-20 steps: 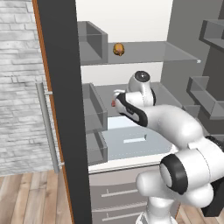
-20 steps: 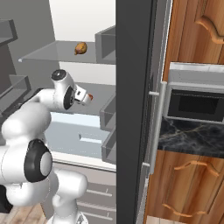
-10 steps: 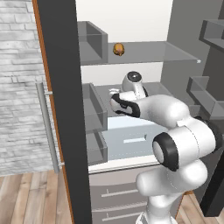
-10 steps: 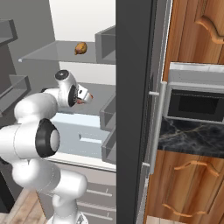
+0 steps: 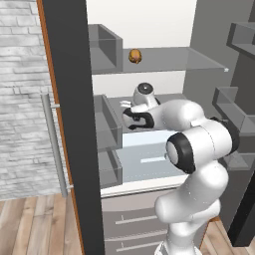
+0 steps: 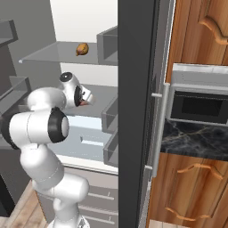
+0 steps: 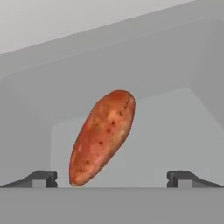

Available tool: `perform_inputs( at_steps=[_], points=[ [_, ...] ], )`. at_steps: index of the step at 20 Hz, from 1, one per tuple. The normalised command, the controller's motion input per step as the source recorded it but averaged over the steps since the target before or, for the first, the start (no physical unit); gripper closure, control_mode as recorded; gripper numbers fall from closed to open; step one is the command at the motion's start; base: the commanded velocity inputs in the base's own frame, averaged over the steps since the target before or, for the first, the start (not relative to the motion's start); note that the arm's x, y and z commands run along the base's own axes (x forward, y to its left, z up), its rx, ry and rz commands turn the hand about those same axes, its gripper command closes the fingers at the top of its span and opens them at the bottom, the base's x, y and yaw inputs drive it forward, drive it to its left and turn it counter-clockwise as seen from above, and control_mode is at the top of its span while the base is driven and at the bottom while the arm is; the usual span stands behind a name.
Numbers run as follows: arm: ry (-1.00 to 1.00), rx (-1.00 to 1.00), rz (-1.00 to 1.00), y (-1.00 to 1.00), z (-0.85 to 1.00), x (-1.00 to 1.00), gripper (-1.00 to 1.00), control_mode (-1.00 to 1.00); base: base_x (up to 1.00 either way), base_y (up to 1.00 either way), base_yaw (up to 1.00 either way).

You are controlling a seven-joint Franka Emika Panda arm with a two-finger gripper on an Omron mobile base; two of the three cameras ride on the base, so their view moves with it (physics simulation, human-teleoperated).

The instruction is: Take the cheese, chicken drumstick, and sweet potato from the fridge and place them on the plate on the dining counter to create an appetizer plate.

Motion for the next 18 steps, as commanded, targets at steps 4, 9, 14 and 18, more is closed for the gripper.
perform_inputs(
  at_steps=[4,9,14,18],
  points=[
    [0.0,0.0,-0.06,0.01,-0.21,0.39,-1.0,-1.0,0.0,0.0,0.0],
    [0.0,0.0,-0.07,0.0,-0.23,0.4,-1.0,-1.0,0.0,0.0,0.0],
    [0.0,0.0,-0.08,0.04,-0.24,0.42,-1.0,-1.0,0.0,0.0,0.0],
    [0.04,0.0,-0.09,0.03,-0.32,0.31,-1.0,-1.0,0.0,0.0,0.0]
  ],
)
